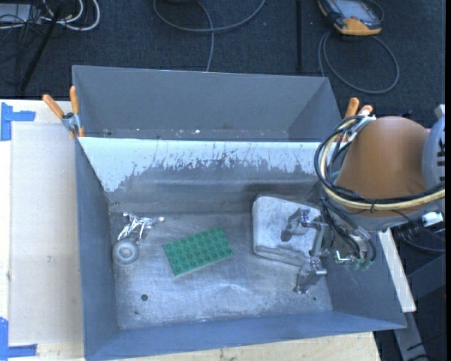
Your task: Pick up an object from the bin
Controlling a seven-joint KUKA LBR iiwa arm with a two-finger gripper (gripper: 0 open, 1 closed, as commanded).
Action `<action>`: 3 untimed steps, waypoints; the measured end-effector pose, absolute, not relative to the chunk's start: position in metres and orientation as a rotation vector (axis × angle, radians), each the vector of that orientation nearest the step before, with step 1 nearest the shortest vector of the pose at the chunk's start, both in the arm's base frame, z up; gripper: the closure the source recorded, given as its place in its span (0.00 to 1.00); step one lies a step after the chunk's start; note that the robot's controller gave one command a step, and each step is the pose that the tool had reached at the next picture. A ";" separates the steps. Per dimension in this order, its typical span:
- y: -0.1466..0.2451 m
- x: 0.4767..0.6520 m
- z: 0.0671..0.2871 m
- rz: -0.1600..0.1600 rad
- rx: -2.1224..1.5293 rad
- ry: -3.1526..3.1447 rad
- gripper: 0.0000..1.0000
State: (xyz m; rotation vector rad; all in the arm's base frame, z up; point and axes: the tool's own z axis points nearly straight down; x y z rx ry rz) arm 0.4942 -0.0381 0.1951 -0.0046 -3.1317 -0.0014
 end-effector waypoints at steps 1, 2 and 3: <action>0.004 0.555 0.105 -0.003 -0.179 -3.133 0.00; 0.065 0.552 0.084 -0.001 -0.147 -3.141 0.00; 0.063 0.554 0.087 -0.001 -0.148 -3.143 1.00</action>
Offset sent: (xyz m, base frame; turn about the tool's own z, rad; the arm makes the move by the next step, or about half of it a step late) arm 0.0606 0.0390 -0.0852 0.1141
